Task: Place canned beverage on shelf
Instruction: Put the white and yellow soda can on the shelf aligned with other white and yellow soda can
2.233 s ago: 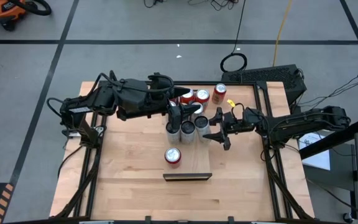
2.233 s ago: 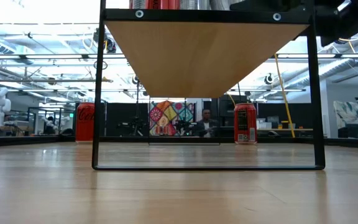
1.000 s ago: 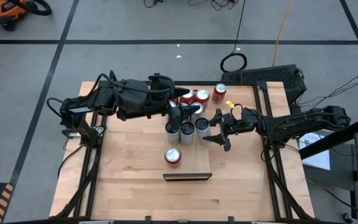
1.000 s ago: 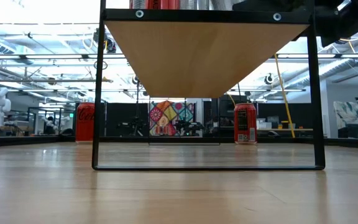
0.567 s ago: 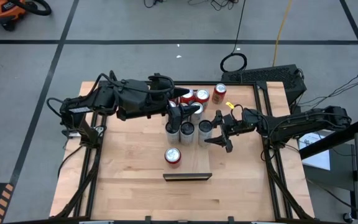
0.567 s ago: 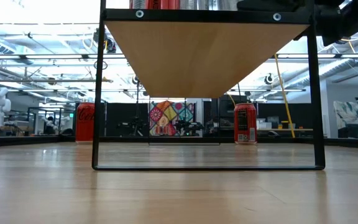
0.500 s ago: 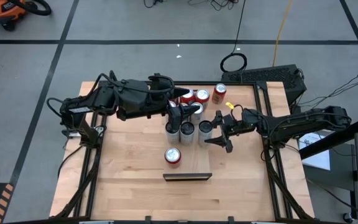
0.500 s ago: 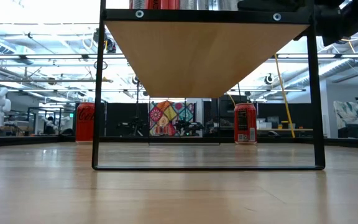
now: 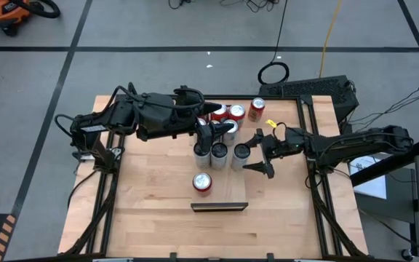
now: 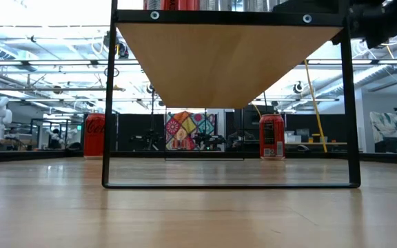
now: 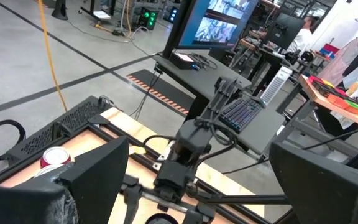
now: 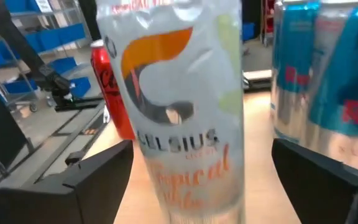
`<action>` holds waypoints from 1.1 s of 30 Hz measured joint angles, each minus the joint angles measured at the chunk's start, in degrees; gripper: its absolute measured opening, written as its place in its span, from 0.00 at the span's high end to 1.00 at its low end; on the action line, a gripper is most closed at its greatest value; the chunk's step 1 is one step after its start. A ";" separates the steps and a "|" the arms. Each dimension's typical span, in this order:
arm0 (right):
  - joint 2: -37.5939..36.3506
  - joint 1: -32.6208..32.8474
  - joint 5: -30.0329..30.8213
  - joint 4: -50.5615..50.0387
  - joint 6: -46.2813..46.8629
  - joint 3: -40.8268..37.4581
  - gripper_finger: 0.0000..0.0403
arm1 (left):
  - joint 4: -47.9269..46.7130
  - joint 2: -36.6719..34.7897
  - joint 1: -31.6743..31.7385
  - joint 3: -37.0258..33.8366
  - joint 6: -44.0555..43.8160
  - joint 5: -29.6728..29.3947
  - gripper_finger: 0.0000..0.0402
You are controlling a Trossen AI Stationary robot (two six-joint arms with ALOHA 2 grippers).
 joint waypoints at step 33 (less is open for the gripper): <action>-12.39 3.41 -1.16 -20.27 6.38 0.17 0.97 | -0.05 0.00 0.00 0.00 2.01 -2.85 0.03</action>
